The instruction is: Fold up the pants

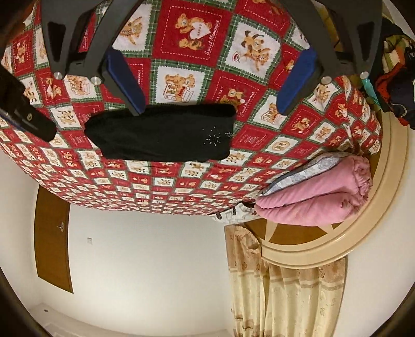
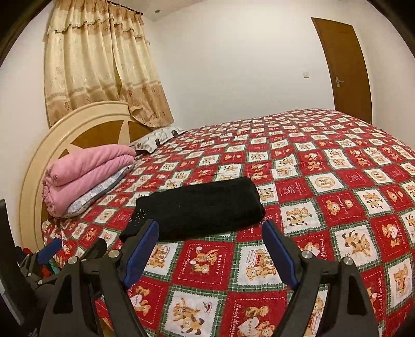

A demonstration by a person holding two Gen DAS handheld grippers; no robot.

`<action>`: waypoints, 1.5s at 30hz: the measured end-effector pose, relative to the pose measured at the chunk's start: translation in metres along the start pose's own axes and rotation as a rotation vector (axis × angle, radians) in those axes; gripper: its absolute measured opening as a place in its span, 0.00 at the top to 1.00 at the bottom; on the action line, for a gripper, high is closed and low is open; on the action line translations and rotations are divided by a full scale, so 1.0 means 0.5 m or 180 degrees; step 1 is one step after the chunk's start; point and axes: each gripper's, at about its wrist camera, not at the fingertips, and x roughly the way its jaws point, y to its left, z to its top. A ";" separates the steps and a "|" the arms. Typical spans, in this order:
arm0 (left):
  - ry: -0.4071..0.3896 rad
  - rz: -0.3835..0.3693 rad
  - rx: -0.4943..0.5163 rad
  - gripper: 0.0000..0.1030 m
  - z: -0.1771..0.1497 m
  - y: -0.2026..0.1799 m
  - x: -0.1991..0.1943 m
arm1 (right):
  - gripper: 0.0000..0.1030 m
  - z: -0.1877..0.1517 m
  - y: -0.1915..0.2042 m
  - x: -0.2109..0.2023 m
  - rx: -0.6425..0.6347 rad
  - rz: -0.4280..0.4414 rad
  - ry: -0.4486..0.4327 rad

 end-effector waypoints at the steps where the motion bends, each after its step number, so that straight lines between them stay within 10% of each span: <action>1: -0.0011 0.0006 0.0013 0.00 -0.001 -0.001 -0.005 | 0.19 0.001 0.003 -0.006 -0.0008 0.0009 -0.0016; 45: -0.0273 -0.0011 0.0068 0.00 0.004 -0.014 -0.096 | 0.19 0.001 -0.001 -0.110 0.0073 -0.0094 -0.0300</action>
